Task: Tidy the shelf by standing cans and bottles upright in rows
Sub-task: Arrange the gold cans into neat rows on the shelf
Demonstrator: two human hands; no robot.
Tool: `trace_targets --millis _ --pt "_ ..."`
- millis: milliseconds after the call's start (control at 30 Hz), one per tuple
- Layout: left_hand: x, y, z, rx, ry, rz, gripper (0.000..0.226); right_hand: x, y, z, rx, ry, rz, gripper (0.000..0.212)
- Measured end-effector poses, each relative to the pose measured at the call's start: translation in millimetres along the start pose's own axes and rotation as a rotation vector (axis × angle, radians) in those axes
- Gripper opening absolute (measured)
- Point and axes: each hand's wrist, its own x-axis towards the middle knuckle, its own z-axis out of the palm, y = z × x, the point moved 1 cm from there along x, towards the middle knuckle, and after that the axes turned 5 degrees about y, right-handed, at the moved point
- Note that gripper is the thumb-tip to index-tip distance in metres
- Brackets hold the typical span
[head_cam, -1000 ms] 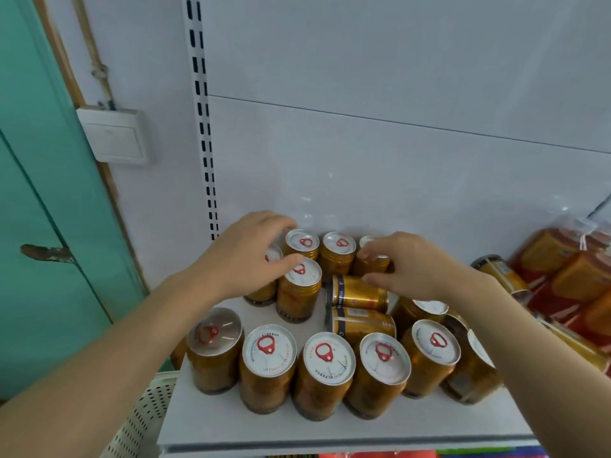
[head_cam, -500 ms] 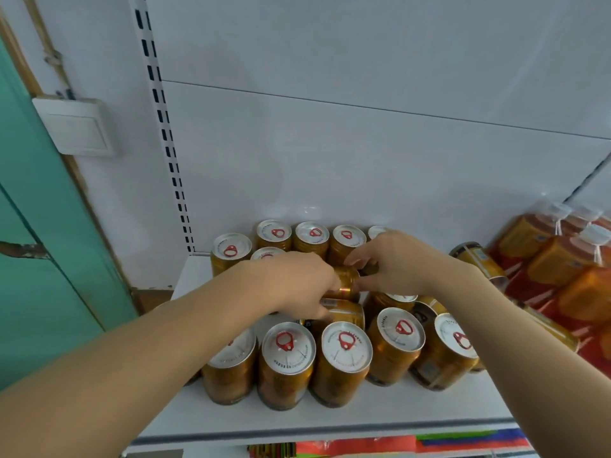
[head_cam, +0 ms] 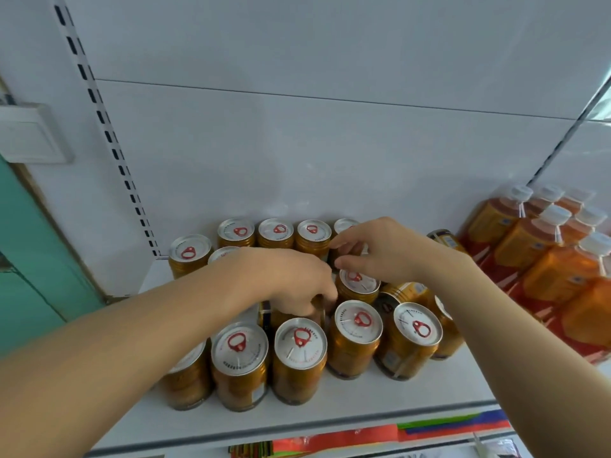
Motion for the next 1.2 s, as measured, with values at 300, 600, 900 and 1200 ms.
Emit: trace_targets --millis 300,600,900,1200 --pt "-68 -36 2 -0.208 0.325 -0.151 0.017 12 -5 14 -0.045 -0.073 -0.019 0.046" --pt "-97 -41 25 -0.177 0.348 -0.227 0.031 42 -29 44 -0.311 -0.217 0.015 0.055" --pt "-99 -40 31 -0.248 0.372 -0.295 0.043 31 -38 43 -0.315 -0.161 0.001 0.048" --pt "-92 -43 36 -0.187 0.426 -0.397 0.090 23 -50 33 -0.073 0.022 -0.077 0.066"
